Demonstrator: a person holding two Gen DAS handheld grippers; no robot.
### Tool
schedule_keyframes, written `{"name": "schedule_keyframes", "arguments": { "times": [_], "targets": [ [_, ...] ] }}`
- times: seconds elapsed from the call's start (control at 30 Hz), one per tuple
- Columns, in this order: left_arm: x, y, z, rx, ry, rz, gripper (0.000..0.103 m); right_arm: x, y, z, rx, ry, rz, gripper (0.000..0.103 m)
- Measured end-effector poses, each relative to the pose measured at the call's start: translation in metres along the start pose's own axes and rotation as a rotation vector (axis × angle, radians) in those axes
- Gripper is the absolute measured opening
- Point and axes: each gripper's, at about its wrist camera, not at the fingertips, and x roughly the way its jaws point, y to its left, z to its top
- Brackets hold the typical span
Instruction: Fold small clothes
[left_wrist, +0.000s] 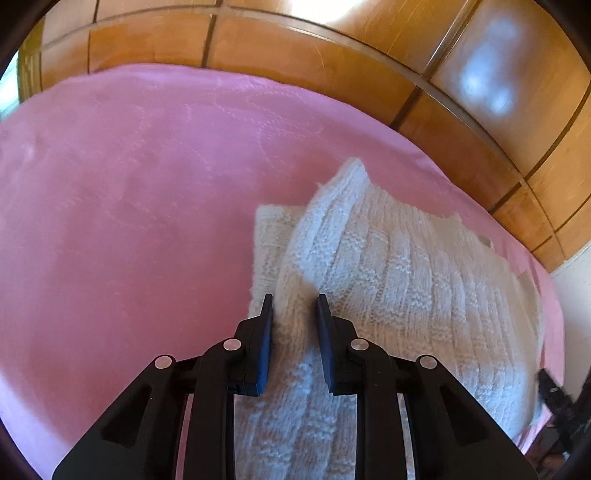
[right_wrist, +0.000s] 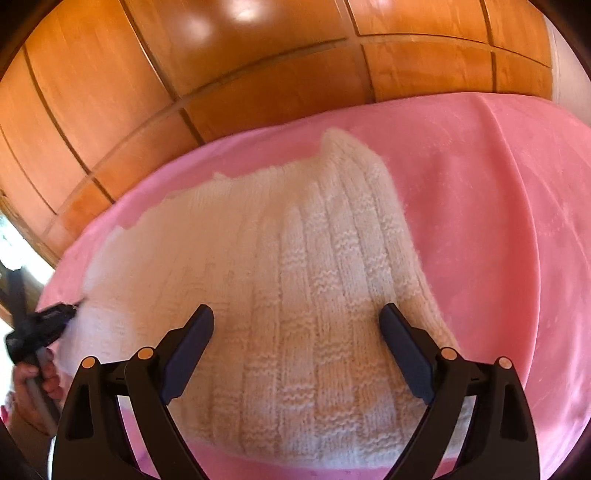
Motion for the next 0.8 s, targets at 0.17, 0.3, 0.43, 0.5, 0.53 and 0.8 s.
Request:
{"name": "schedule_keyframes", "arguments": {
  "times": [0.17, 0.3, 0.43, 0.5, 0.53, 0.8],
  "targets": [
    [-0.030, -0.023, 0.001, 0.075, -0.090, 0.036, 0.033, -0.014, -0.042, 0.022, 0.131, -0.062, 0.016, 0.091],
    [-0.048, -0.051, -0.010, 0.164, -0.113, -0.059, 0.033, 0.005, -0.071, 0.027, 0.204, 0.000, 0.082, 0.082],
    [-0.049, -0.081, -0.030, 0.268, -0.051, -0.164, 0.033, 0.031, -0.081, 0.017, 0.216, 0.093, 0.136, 0.079],
    [-0.046, -0.096, -0.041, 0.316, -0.030, -0.194, 0.033, 0.031, -0.079, 0.018, 0.186, 0.118, 0.176, 0.079],
    [-0.044, -0.103, -0.048, 0.340, -0.017, -0.203, 0.033, 0.030, -0.078, 0.017, 0.181, 0.136, 0.207, 0.079],
    [-0.019, -0.137, -0.065, 0.451, 0.021, -0.140, 0.033, 0.031, -0.050, 0.000, 0.089, 0.231, 0.268, 0.042]
  ]
}}
